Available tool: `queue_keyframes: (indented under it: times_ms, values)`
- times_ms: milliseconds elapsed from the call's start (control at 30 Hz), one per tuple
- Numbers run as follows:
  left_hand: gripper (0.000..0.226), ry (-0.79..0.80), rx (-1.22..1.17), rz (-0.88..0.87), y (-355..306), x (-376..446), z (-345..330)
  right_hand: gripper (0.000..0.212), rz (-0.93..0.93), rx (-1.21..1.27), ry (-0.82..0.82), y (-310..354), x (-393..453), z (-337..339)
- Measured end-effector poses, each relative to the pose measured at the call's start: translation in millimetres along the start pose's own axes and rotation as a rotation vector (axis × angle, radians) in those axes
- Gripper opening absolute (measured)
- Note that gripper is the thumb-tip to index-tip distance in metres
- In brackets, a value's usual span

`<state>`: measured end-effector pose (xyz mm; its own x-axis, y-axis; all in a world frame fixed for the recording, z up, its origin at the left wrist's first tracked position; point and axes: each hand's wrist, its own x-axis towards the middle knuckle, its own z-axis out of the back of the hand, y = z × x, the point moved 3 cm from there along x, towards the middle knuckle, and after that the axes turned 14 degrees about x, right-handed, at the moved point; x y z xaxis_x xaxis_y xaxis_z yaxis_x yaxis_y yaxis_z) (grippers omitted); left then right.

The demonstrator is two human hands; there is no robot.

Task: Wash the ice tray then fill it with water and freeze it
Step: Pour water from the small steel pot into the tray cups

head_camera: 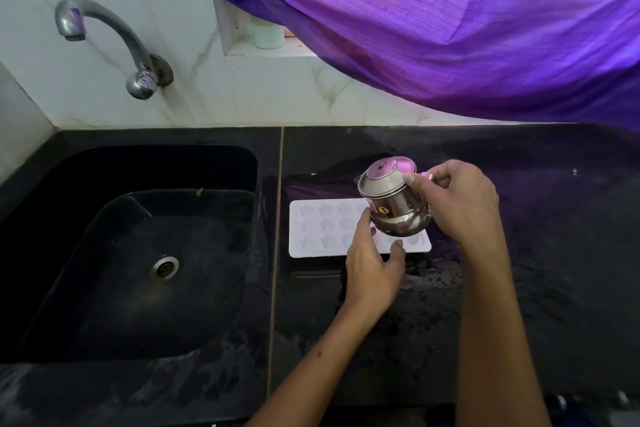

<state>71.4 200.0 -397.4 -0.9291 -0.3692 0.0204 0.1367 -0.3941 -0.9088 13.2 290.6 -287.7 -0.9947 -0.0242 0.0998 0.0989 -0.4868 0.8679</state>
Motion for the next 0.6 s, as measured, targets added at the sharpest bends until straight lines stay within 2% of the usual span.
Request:
queue_keyframes:
  times_ms: [600]
  values:
    - [0.054,0.047,-0.006,0.076,8.5,3.7,6.8,0.021,-0.022,-0.151,0.029,9.3,1.0,-23.5]
